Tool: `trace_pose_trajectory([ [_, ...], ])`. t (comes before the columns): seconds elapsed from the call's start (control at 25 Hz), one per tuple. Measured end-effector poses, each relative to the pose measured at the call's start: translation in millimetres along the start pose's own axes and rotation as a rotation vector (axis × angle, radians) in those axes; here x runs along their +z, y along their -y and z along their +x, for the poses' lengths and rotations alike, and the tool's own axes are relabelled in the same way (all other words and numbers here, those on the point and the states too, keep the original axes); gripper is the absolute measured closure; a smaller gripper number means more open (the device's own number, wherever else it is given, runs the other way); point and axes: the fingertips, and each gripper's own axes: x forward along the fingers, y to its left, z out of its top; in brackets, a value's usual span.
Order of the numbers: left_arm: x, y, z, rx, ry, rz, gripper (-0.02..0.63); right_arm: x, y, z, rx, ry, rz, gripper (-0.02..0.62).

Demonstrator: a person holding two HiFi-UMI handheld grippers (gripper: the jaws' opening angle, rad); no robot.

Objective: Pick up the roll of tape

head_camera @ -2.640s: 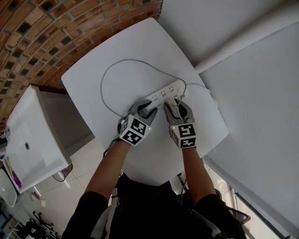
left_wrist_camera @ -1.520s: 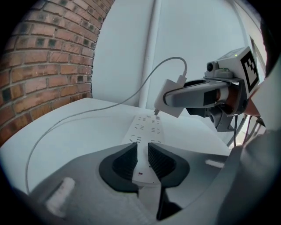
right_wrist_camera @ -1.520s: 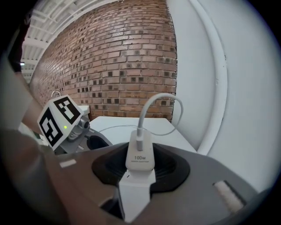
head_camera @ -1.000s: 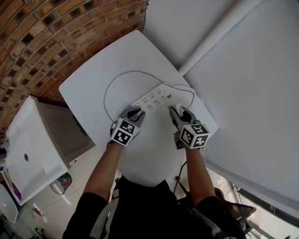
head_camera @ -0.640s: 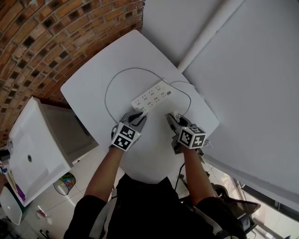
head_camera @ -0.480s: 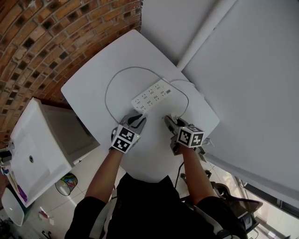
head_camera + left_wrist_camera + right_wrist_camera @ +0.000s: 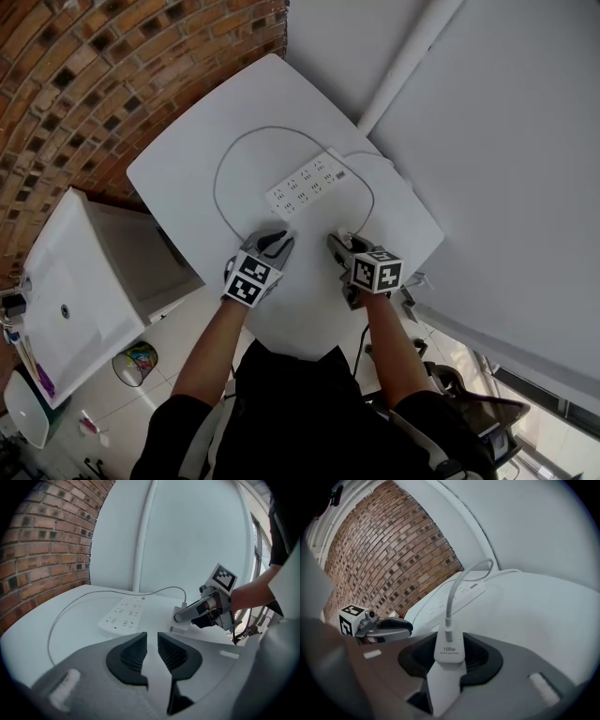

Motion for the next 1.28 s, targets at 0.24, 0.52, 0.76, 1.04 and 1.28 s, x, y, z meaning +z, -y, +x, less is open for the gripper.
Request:
trace_pose_trajectory([
  [0.24,-4.4,10.9,-1.8,-0.009,-0.009,0.004,0.532,-6.1,4.8,-5.5,-0.053,-0.013,-0.091,0.386],
  [0.52,-1.2,18.2,-1.6,-0.011,-0.003,0.005,0.532,8.2,25.9,-36.7,-0.172,0.065,-0.128,0.354],
  [0.76,23.2,25.9,-3.7,0.017,0.087,-0.036,0.532,7.9,49.9,-68.2,-0.227,0.103,-0.125,0.357],
  [1.04,62.4,41.5,-22.4,0.138,0.244,-0.004,0.534,25.8,43.1,-97.2,-0.199,0.192,-0.22,0.417],
  [1.28,92.6,55.6,-69.6,0.259,0.381,-0.063,0.584,51.4,11.7,-119.7,-0.107,0.317,-0.267,0.532],
])
